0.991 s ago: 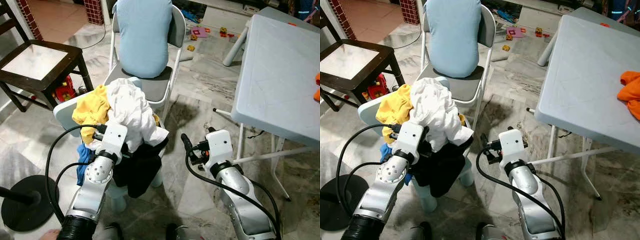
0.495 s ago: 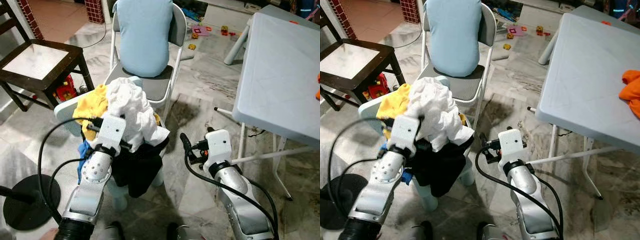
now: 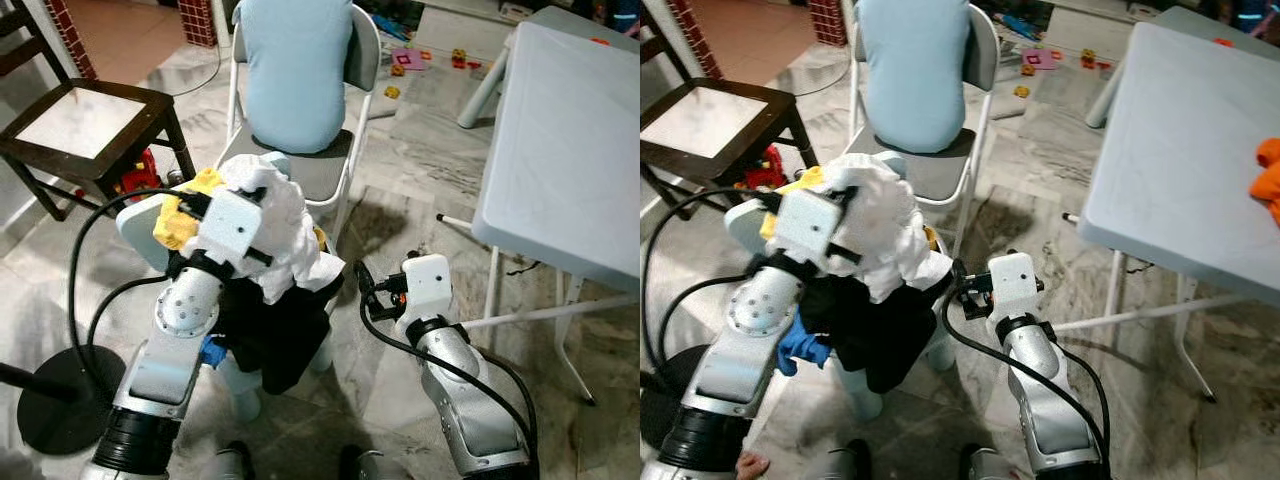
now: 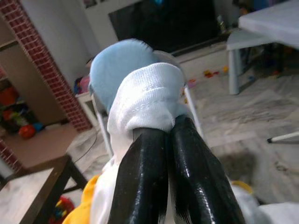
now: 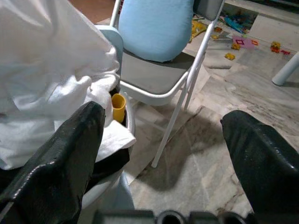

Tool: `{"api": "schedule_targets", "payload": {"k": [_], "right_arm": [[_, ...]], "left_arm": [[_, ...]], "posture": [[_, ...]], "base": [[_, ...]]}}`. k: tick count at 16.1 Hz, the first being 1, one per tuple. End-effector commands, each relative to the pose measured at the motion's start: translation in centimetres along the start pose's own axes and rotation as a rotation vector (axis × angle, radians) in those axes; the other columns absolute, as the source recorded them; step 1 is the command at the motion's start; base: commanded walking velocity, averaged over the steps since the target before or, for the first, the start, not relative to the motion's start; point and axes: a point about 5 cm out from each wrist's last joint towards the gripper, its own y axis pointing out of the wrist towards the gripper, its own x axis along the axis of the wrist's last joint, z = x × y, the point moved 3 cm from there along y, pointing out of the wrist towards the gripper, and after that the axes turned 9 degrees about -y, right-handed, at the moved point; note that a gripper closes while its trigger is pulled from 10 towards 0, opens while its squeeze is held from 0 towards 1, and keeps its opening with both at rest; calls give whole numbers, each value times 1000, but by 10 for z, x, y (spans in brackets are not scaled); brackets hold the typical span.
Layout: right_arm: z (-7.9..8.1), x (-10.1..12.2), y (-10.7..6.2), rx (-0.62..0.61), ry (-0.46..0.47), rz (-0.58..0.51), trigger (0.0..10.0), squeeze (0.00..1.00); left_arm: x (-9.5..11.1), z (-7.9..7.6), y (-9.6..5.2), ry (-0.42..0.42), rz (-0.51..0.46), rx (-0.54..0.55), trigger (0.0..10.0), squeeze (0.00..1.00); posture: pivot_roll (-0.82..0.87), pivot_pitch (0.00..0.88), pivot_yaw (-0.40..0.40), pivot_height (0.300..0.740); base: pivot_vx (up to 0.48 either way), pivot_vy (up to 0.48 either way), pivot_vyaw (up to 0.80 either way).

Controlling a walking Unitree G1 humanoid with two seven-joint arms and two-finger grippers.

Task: Hang hanger

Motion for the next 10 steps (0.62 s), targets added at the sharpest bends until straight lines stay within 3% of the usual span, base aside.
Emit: {"api": "schedule_targets", "payload": {"k": [1, 3, 7, 10], "right_arm": [[-2, -3, 2, -13, 12, 7, 10000, 0], [-2, -2, 4, -14, 6, 1, 10000, 0], [-2, -3, 6, -16, 5, -3, 10000, 0], [1, -3, 12, -16, 7, -9, 10000, 0]], "left_arm": [[25, -12, 5, 8, -85, -53, 0, 0], [40, -13, 7, 1, -138, -25, 0, 0], [73, -16, 5, 73, -263, -33, 0, 0], [109, -18, 14, 97, -379, -71, 0, 0]], "posture": [[16, 165, -44, 740], [19, 164, -44, 740], [33, 159, -49, 740], [58, 135, -39, 740]], "base": [[0, 0, 0], [0, 0, 0], [0, 0, 0], [0, 0, 0]]}}
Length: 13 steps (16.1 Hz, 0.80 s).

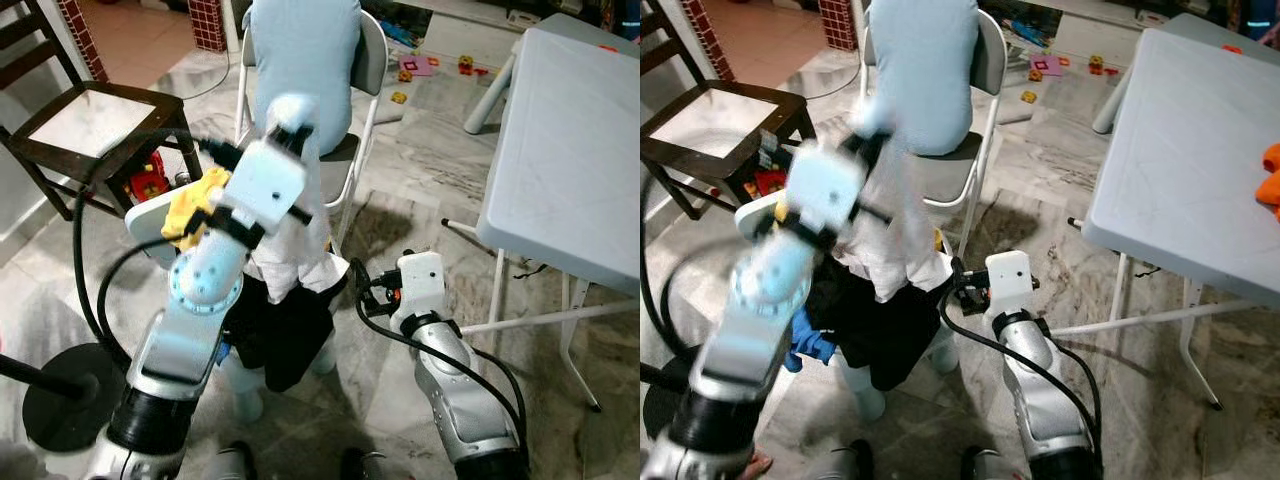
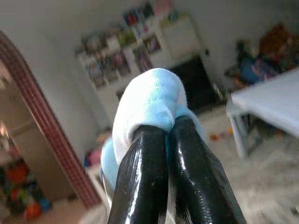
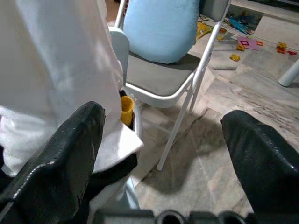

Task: Hang hanger

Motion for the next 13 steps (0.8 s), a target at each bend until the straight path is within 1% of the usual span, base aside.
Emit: {"api": "schedule_targets", "payload": {"k": [1, 2, 3, 5, 6, 7, 8, 9, 10, 11, 12, 13], "right_arm": [[-2, -1, 1, -13, 2, -1, 10000, 0], [-1, 0, 4, -15, 5, -6, 10000, 0], [2, 0, 7, -15, 9, -9, 10000, 0], [2, -1, 7, -19, 12, -11, 10000, 0], [3, -2, 7, -27, 14, -10, 10000, 0], [2, -3, 6, -35, 13, -9, 10000, 0], [0, -4, 6, -40, 12, -9, 10000, 0], [-2, -4, 6, -45, 10, -8, 10000, 0], [-4, -7, 4, -49, 6, -1, 10000, 0], [-5, -9, 3, -51, 4, 5, 10000, 0], [-6, -10, 2, -52, 4, 7, 10000, 0], [-6, -9, 1, -53, 3, 6, 10000, 0]], "left_arm": [[19, 1, 5, 7, -74, -7, 0, 0], [27, 4, 12, 14, -108, -8, 0, 0], [42, 9, 27, 61, -180, -37, 0, 0], [55, 14, 38, 78, -225, -34, 0, 0], [63, 14, 42, 81, -245, -40, 0, 0], [75, 18, 45, 87, -284, -32, 0, 0], [82, 21, 46, 85, -304, -23, 0, 0], [85, 27, 45, 71, -303, 5, 0, 0], [71, 38, 37, 29, -234, 71, 0, 0], [38, 45, 22, 1, -97, 134, 0, 0], [13, 49, 5, -22, 5, 189, 0, 0], [-14, 54, -18, -59, 118, 258, 0, 0]], "posture": [[65, 130, -35, 740], [79, 123, -31, 740], [85, 115, -21, 740], [87, 111, -18, 740], [87, 106, -12, 740], [86, 105, -10, 740], [86, 105, -10, 740], [85, 113, -10, 740], [85, 121, -13, 740], [85, 126, -19, 740], [83, 132, -27, 740], [80, 139, -36, 740]], "base": [[0, 0, 0], [0, 0, 0], [0, 0, 0], [0, 0, 0], [0, 0, 0], [0, 0, 0], [0, 0, 0], [0, 0, 0], [0, 0, 0], [0, 0, 0], [0, 0, 0], [0, 0, 0]]}}
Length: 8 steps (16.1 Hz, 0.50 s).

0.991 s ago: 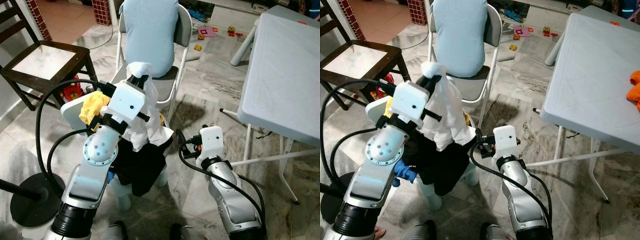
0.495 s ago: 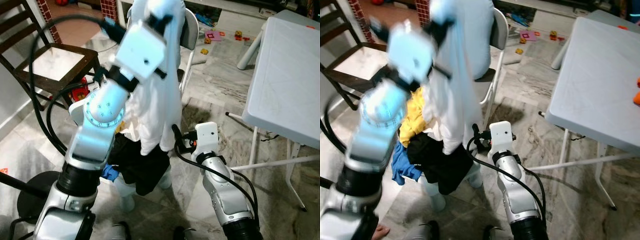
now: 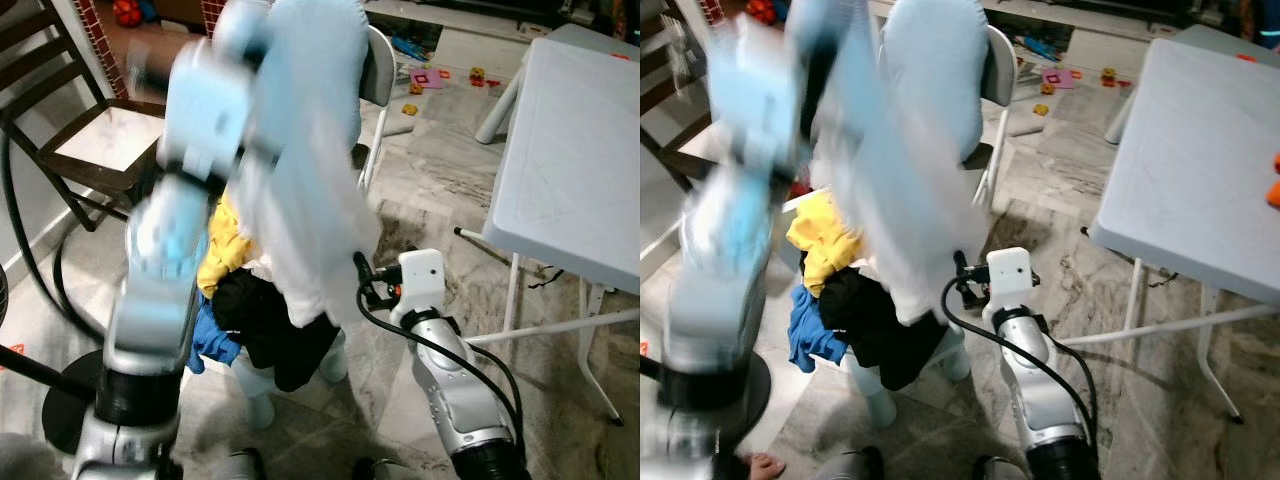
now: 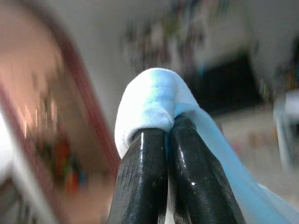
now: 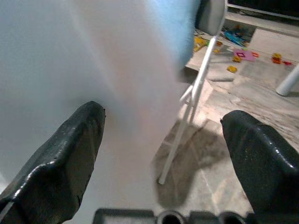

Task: Hang hanger

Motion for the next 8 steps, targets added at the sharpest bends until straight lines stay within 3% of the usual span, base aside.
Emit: {"api": "schedule_targets", "payload": {"k": [1, 3, 4, 6, 7, 8], "right_arm": [[-1, -2, -3, -6, -1, 6, 10000, 0], [-6, -5, -6, -10, 5, 28, 10000, 0], [-8, -6, -7, -19, 26, 39, 10000, 0], [-14, -3, -7, -41, 62, 37, 10000, 0], [-18, 2, -6, -57, 84, 30, 10000, 0], [-18, 3, -6, -58, 84, 28, 10000, 0]], "left_arm": [[-9, 11, -14, -19, 42, 73, 0, 0], [-59, 18, -59, -22, 244, 149, 0, 0], [-70, 18, -71, -23, 286, 158, 824, 0], [-85, 16, -88, -41, 343, 176, 3490, 0], [-94, 12, -98, -37, 385, 165, 4078, 0], [-97, 10, -101, -41, 397, 164, 8392, 0]], "posture": [[81, 145, -43, 740], [83, 155, -59, 740], [80, 158, -63, 740], [68, 162, -66, 740], [58, 165, -66, 740], [55, 169, -66, 740]], "base": [[0, 0, 0], [0, 0, 0], [0, 0, 0], [0, 0, 0], [0, 0, 0], [0, 0, 0]]}}
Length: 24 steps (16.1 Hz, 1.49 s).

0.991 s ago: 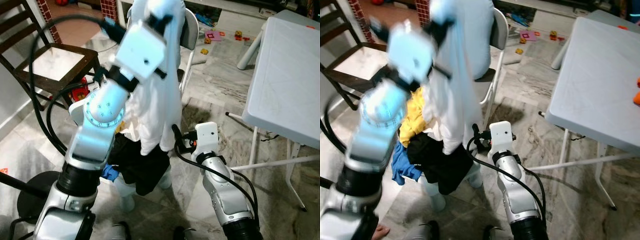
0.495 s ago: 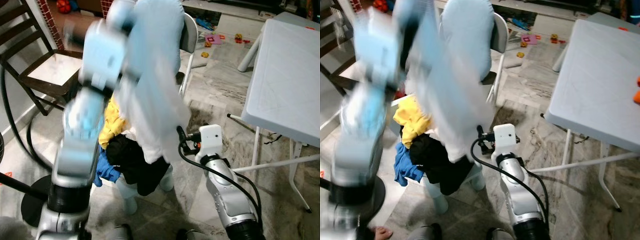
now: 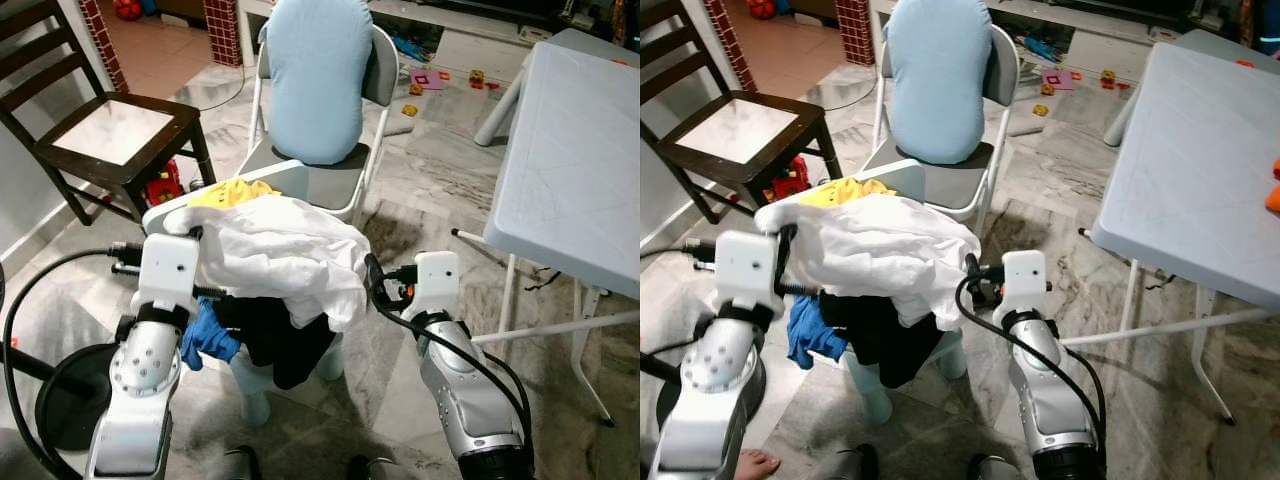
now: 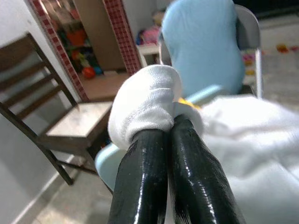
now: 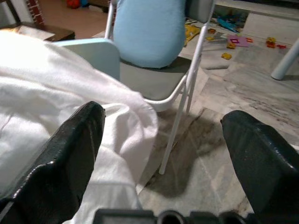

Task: Hang hanger

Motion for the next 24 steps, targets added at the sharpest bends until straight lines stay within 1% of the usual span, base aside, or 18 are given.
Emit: {"api": "schedule_targets", "payload": {"k": [1, 2, 3, 4, 6, 8, 11, 15, 17, 20, 24], "right_arm": [[-5, 3, -1, -19, 7, -1, 10000, 0], [-7, 3, -3, -26, 10, 2, 10000, 0], [-9, 2, -5, -35, 16, 5, 10000, 0], [-14, 3, -9, -57, 30, 9, 10000, 0], [-20, 5, -9, -79, 38, 5, 10000, 0], [-21, 5, -8, -84, 38, 6, 10000, 0], [-22, 3, -10, -93, 61, 24, 10000, 0], [-17, 0, -10, -79, 61, 34, 10000, 0], [-17, -1, -9, -81, 67, 42, 10000, 0], [-18, -2, -9, -81, 61, 43, 10000, 0], [-16, -2, -10, -77, 66, 44, 10000, 0]], "left_arm": [[-10, -3, -4, -2, 24, -1, 9961, 0], [-20, -4, -8, -17, 60, -1, 10000, 0], [-26, -7, -10, -38, 80, -12, 10000, 0], [-31, -16, -14, -95, 98, -50, 10000, 0], [-24, -31, -14, -103, 65, -121, 10000, 0], [-20, -38, -14, -100, 50, -151, 10000, 0], [-16, -39, -11, -112, 37, -163, 10000, 0], [-13, -40, -9, -108, 29, -176, 10000, 0], [-11, -44, -10, -115, 24, -196, 10000, 0], [-10, -45, -9, -112, 21, -201, 10000, 0], [-10, -46, -8, -110, 20, -207, 10000, 0]], "posture": [[51, 170, -66, 740], [43, 175, -65, 740], [36, 179, -64, 740], [28, 180, -62, 740], [21, 183, -56, 740], [19, 187, -45, 740], [20, 189, -42, 740], [23, 194, -40, 740], [24, 194, -41, 740], [24, 196, -40, 740], [22, 198, -39, 740]], "base": [[0, 0, 0], [0, 0, 0], [0, 0, 0], [0, 0, 0], [0, 0, 0], [0, 0, 0], [0, 0, 0], [0, 0, -492], [0, -319, -756], [0, -341, -673], [0, -353, 0]]}}
